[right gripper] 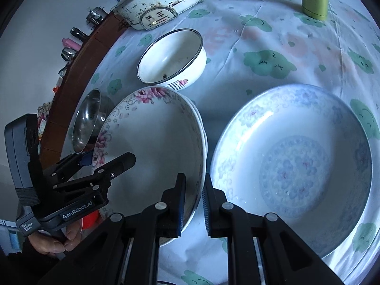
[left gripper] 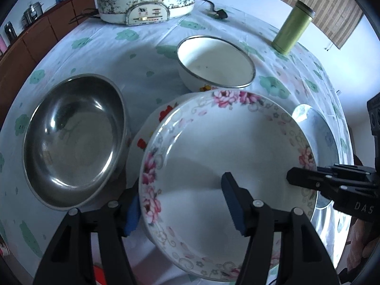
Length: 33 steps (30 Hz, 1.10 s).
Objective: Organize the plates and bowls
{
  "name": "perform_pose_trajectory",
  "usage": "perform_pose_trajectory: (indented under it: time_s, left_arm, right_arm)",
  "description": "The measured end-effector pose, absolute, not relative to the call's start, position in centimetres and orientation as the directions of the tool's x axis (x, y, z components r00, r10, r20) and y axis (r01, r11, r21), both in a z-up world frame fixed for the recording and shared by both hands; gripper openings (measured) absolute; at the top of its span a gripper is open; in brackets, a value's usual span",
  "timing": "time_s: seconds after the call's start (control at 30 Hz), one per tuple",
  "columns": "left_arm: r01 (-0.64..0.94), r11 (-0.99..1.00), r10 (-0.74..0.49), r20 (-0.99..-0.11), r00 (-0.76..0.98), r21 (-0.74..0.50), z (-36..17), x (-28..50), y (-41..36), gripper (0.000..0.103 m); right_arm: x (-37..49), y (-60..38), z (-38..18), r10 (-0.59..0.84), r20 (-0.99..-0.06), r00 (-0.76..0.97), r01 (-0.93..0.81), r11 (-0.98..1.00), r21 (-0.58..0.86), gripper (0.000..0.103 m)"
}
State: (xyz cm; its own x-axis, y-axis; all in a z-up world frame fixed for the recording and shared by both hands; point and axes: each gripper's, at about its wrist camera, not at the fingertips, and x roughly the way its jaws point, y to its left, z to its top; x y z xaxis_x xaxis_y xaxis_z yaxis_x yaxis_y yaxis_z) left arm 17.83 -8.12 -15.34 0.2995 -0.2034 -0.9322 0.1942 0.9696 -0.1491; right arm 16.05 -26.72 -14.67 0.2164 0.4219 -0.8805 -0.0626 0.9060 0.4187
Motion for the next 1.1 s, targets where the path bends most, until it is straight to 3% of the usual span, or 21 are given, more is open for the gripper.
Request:
perform_pose_trajectory:
  time_s: [0.37, 1.1]
  left_arm:
    - [0.2, 0.963, -0.231, -0.931, 0.281, -0.179, -15.3, 18.6, -7.7, 0.065]
    - [0.178, 0.971, -0.21, -0.923, 0.322, -0.159, -14.9, 18.9, -5.4, 0.068]
  right_arm:
    - [16.7, -25.9, -14.5, 0.383, -0.897, 0.218, -0.076, 0.923, 0.376, 0.017]
    - [16.2, -23.9, -14.8, 0.434, -0.867, 0.245, -0.087, 0.901, 0.426, 0.017]
